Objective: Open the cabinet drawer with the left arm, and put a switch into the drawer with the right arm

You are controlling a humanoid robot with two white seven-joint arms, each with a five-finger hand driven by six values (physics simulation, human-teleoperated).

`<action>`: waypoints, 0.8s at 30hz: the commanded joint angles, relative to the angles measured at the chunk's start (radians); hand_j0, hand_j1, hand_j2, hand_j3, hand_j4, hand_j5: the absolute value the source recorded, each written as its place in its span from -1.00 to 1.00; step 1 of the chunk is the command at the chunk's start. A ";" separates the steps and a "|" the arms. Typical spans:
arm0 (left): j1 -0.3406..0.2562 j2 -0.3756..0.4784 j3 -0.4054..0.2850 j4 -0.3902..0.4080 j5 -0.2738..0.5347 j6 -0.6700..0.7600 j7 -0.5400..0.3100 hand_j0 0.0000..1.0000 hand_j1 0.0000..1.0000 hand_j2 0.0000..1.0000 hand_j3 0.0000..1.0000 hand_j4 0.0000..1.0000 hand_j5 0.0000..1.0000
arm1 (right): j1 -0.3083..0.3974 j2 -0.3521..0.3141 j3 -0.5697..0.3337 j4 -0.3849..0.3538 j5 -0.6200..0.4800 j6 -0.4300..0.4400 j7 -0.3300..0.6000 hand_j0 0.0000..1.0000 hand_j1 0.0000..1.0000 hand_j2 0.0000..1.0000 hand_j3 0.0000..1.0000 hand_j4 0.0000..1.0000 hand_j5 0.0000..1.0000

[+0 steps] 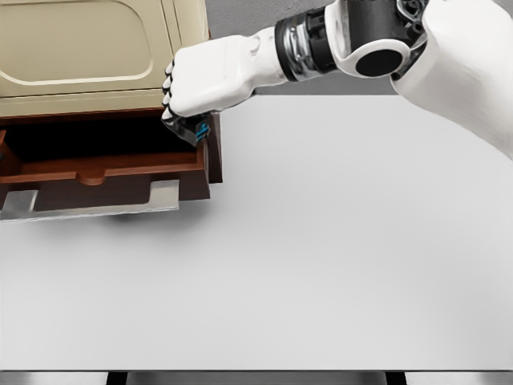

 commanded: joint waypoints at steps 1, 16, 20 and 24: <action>0.000 0.000 0.001 -0.001 0.006 0.001 0.000 1.00 1.00 1.00 1.00 1.00 1.00 | 0.000 0.065 0.023 0.056 -0.006 0.003 -0.001 0.01 0.01 0.01 0.01 0.01 0.01; 0.000 0.000 0.001 -0.001 0.006 0.001 0.000 1.00 1.00 1.00 1.00 1.00 1.00 | -0.057 0.280 0.084 0.353 -0.003 0.003 -0.001 0.16 0.16 0.16 0.16 0.16 0.16; 0.000 0.000 0.001 -0.001 0.006 0.001 0.000 1.00 1.00 1.00 1.00 1.00 1.00 | -0.061 0.285 0.084 0.359 0.006 0.003 -0.001 1.00 1.00 1.00 1.00 1.00 1.00; 0.000 0.000 0.001 -0.001 0.006 0.001 0.000 1.00 1.00 1.00 1.00 1.00 1.00 | -0.061 0.283 0.083 0.346 0.005 0.003 -0.001 1.00 1.00 1.00 1.00 1.00 1.00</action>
